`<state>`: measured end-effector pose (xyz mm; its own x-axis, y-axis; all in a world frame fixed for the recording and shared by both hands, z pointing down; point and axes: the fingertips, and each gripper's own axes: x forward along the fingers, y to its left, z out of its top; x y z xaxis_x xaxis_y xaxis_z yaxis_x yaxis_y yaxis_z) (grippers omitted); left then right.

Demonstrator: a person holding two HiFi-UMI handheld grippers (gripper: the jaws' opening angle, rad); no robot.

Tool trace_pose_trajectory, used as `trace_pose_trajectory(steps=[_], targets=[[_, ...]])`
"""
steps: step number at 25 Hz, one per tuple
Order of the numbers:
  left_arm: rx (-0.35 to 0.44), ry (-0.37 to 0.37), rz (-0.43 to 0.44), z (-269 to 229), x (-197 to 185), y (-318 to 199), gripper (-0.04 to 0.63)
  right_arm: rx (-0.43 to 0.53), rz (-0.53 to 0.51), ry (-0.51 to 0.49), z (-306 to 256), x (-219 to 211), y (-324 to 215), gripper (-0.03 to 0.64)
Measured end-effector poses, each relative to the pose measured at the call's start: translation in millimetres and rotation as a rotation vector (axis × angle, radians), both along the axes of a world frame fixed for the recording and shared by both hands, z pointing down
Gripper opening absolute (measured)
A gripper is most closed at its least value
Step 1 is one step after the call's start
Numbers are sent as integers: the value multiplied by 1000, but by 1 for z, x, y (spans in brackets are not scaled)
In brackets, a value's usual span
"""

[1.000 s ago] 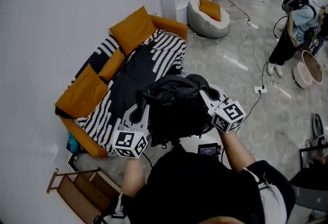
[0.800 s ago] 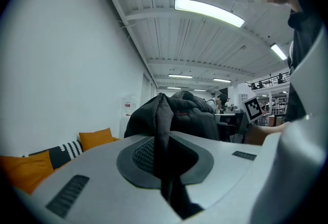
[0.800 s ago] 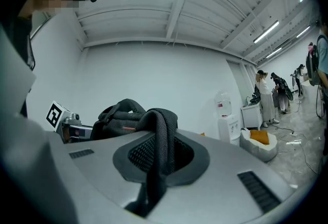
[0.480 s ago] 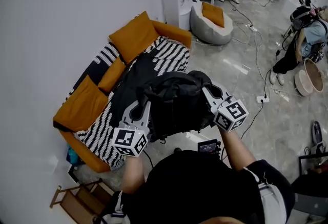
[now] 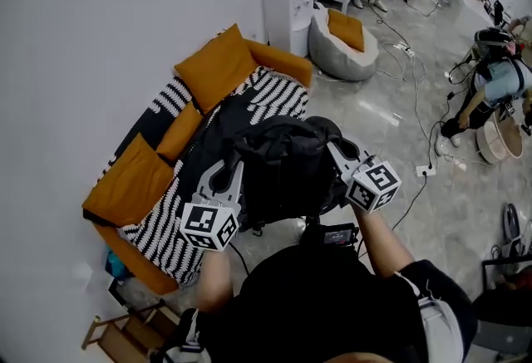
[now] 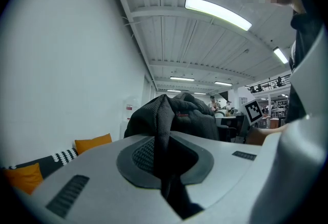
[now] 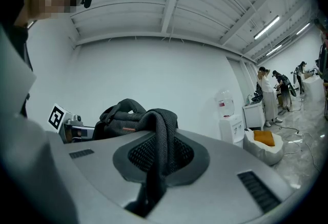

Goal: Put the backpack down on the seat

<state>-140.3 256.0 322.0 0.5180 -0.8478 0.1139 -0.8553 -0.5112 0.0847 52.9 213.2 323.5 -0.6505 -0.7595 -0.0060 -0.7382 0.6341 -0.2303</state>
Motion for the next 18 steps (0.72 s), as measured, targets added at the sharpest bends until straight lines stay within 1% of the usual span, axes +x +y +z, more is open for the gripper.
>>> trace_pose_trajectory(steps=[4,7,12,16,18], targets=[[-27,10,-3,7,-3,-20,34,-21,-10,4,8,-3,-23,46],[-43,10,0,11,3,-37,34,-37,-16,-5,14,2,-41,46],[-63,28,-9,20,11,-72,34,-25,-37,-15,22,10,-77,46],[-92,25,-27,26,18,-107,34,-27,-53,-5,25,17,-113,46],[-93,28,-30,25,22,-127,34,-23,-56,-4,23,21,-135,46]])
